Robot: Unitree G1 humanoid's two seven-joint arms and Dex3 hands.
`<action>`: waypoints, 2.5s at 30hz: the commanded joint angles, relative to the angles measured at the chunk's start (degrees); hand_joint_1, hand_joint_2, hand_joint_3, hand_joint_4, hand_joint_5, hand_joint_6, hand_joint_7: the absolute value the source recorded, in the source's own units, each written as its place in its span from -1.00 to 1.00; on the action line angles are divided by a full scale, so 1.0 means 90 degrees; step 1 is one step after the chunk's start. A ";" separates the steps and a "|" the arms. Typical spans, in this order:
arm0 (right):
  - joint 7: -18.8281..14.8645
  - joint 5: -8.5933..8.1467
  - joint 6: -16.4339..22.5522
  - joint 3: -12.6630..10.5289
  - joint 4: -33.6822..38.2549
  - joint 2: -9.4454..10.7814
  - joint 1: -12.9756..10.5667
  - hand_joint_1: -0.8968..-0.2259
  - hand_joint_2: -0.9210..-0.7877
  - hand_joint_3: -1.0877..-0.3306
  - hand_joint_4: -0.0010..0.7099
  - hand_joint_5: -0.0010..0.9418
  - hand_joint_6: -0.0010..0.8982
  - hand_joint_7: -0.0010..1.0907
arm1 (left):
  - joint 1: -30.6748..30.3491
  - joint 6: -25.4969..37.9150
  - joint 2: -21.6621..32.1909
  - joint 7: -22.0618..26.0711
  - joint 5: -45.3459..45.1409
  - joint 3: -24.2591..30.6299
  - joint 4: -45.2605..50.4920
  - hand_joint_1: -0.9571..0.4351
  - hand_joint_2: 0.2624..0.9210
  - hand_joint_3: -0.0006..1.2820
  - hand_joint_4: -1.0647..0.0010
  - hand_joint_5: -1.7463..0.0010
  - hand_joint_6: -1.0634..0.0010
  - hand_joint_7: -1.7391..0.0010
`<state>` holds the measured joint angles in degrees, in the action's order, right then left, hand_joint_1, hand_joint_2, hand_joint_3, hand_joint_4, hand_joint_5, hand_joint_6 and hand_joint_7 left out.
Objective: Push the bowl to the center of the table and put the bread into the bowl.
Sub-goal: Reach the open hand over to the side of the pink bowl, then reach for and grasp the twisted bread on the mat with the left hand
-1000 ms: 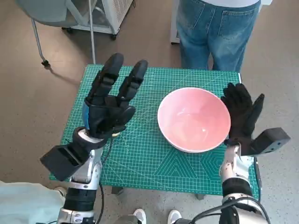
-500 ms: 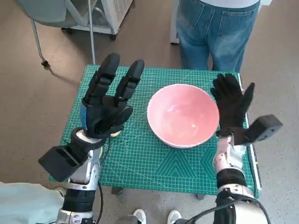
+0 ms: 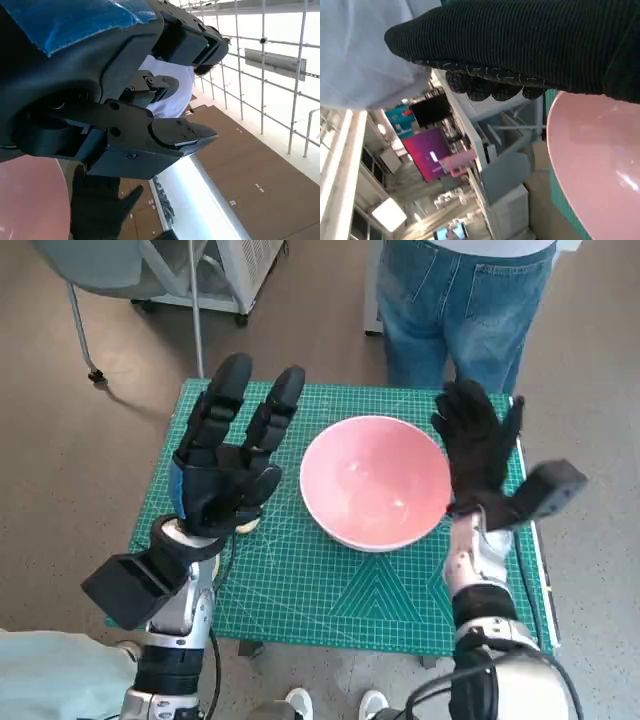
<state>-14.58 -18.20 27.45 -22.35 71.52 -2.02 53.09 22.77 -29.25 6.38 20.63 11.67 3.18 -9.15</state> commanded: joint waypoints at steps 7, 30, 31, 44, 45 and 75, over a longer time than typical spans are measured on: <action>0.0058 0.0187 -0.0132 0.0065 0.0104 -0.0052 -0.0068 0.21 -1.00 -0.27 -0.17 -0.99 -0.73 -0.24 | -0.0216 -0.0081 0.0060 -0.0034 0.0027 0.0084 0.0204 0.36 1.00 -0.52 0.32 0.99 0.11 0.99; -0.0952 -0.0161 0.1174 0.0793 -0.3926 0.0236 -0.1404 0.02 -1.00 -0.19 -0.14 -0.98 -0.98 0.17 | 0.0083 -0.0742 0.1377 0.0168 -0.0266 0.0961 -0.0676 0.32 1.00 -0.53 0.37 1.00 0.14 1.00; -0.0978 -0.0169 0.1143 0.0861 -0.4166 0.0238 -0.1500 0.02 -1.00 -0.20 -0.14 -0.98 -0.98 0.18 | 0.0110 -0.0793 0.1468 0.0165 -0.0329 0.0980 -0.0730 0.33 1.00 -0.53 0.37 1.00 0.15 1.00; -0.1041 0.0026 0.0938 0.1514 -0.6312 0.0030 -0.2433 -0.03 -1.00 -0.23 -0.12 -0.97 -1.00 0.30 | 0.0680 -0.1716 0.3456 0.0283 -0.1651 0.1016 -0.1740 0.36 1.00 -0.51 0.47 1.00 0.20 1.00; -0.1038 0.0024 0.0932 0.1536 -0.6373 0.0016 -0.2463 -0.03 -1.00 -0.23 -0.12 -0.97 -1.00 0.31 | 0.0718 -0.1756 0.3551 0.0279 -0.1723 0.0984 -0.1800 0.36 1.00 -0.52 0.48 1.00 0.20 1.00; -0.0942 -0.0132 0.0666 0.1775 -0.6560 0.0069 -0.2595 0.00 -1.00 -0.22 -0.13 -0.96 -1.00 0.35 | 0.1223 -0.0507 0.5121 0.0226 -0.5485 -0.1023 -0.1270 0.50 0.82 -1.00 0.79 1.00 0.49 1.00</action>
<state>-23.39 -18.77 34.43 -6.34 12.42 -1.57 30.78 33.18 -34.91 51.08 24.19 -34.45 -4.63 -22.55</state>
